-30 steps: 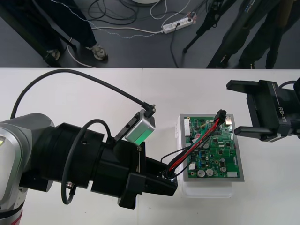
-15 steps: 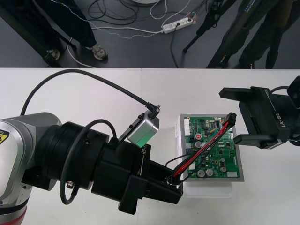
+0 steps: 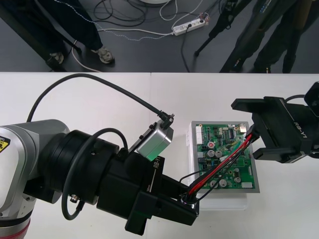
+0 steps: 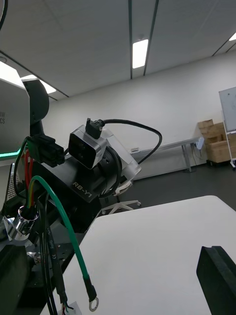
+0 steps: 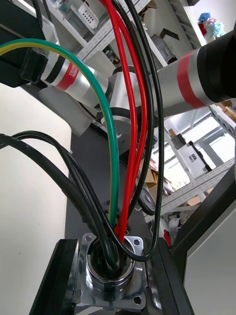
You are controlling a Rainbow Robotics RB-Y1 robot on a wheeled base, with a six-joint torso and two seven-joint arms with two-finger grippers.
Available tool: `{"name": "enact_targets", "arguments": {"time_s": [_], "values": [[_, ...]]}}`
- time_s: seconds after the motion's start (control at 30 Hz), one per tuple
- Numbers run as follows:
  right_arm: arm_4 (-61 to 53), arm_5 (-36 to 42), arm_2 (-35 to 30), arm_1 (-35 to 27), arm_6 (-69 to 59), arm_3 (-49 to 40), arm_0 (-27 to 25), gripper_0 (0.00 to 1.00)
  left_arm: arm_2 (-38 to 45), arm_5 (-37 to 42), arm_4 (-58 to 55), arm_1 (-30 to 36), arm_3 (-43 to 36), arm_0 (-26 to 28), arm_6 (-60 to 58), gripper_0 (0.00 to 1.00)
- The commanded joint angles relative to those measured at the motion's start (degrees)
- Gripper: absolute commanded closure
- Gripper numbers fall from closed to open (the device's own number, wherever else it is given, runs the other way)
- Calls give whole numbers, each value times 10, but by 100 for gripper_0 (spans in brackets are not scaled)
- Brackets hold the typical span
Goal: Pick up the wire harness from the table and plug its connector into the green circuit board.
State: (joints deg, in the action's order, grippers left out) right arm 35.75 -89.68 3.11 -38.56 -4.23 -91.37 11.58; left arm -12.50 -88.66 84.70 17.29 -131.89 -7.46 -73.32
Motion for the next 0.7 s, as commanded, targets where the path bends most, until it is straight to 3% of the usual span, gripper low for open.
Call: {"name": "enact_targets", "arguments": {"time_s": [0.03,0.7], "values": [[-9,-3,5,-18,-20,-7,-2,0,-15,-13,-16,-8,-2,-18,48,100],[-53,-3,7,-20,-32,-39,-2,0,-15,-8,-16,-8,-2,-17,47,100]]}}
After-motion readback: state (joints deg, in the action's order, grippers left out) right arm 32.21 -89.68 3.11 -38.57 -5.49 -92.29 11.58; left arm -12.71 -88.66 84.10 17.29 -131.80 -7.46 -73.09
